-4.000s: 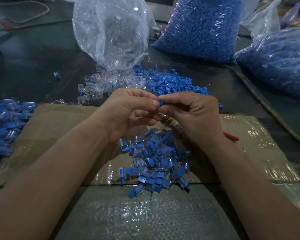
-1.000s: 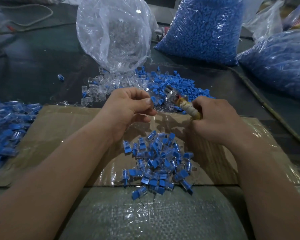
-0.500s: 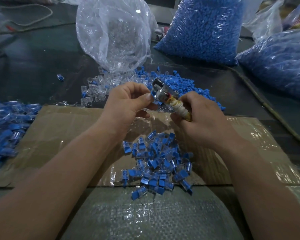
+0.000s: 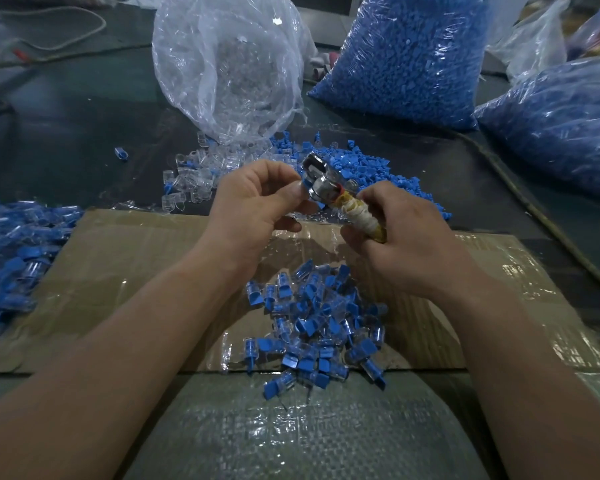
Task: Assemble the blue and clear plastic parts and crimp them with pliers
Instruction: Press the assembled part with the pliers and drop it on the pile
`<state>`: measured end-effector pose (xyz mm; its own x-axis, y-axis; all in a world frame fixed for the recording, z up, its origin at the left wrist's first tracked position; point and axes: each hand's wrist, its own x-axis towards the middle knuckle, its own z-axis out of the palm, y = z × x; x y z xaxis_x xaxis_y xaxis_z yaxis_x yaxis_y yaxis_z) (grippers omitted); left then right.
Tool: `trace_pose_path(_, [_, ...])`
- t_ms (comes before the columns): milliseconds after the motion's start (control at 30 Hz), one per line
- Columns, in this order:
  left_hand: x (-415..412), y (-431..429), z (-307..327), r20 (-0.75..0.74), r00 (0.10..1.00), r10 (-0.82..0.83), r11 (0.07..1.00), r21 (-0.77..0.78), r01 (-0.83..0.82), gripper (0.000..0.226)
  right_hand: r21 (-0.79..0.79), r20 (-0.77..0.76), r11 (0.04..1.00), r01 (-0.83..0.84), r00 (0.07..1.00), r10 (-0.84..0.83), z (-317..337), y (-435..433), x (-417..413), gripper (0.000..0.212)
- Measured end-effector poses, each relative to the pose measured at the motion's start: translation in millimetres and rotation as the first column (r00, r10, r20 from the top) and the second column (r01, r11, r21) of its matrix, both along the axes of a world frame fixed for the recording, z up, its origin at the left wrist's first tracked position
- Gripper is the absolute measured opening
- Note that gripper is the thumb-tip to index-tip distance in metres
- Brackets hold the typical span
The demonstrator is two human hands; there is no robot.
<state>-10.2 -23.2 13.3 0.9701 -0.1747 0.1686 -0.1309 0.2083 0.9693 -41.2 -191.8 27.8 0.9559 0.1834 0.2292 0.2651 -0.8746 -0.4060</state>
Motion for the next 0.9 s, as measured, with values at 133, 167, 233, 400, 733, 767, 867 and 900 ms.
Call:
trace_pose_path(133, [-0.4,-1.0,1.5,0.007,0.999,0.033,0.999,-0.021,-0.033,0.013,-0.006,-0.003,1.0,-0.009,1.0,0.009,0.5,-0.1,-0.2,0.023])
trace_pose_path(167, [-0.3,-1.2,1.7,0.009,0.999,0.037,0.999,-0.028,-0.037,0.012,-0.005,-0.001,1.0,-0.01,1.0,0.01,0.5,-0.3,-0.1,0.023])
trace_pose_path(233, [-0.2,-1.0,2.1,0.006,0.999,0.042,0.998,-0.047,-0.042,0.011,0.001,0.002,1.0,-0.015,1.0,0.015,0.9,-0.7,0.0,0.022])
trace_pose_path(400, [-0.5,0.4,2.2,0.001,1.0,0.027,0.998,-0.051,-0.027,0.009,-0.015,0.01,0.999,-0.032,0.999,0.032,0.8,-1.2,-0.2,0.022])
trace_pose_path(733, [-2.8,-2.6,0.4,0.041,0.996,0.084,0.996,-0.021,-0.083,0.008,0.03,-0.001,0.999,-0.02,1.0,0.02,-0.8,3.3,3.8,0.021])
trace_pose_path(767, [-2.2,-2.6,0.0,0.043,0.995,0.094,0.996,-0.014,-0.093,0.01,0.029,-0.005,0.999,-0.021,1.0,0.021,-0.7,3.5,4.4,0.021])
trace_pose_path(867, [-1.9,-2.6,-1.0,0.046,0.993,0.108,0.994,0.004,-0.109,0.013,0.038,-0.017,0.999,-0.026,0.999,0.027,-0.6,4.2,4.8,0.021])
trace_pose_path(900, [-2.2,-2.7,-1.0,0.047,0.993,0.11,0.994,0.008,-0.111,0.014,0.041,-0.019,0.999,-0.027,0.999,0.028,-0.9,4.3,4.9,0.021])
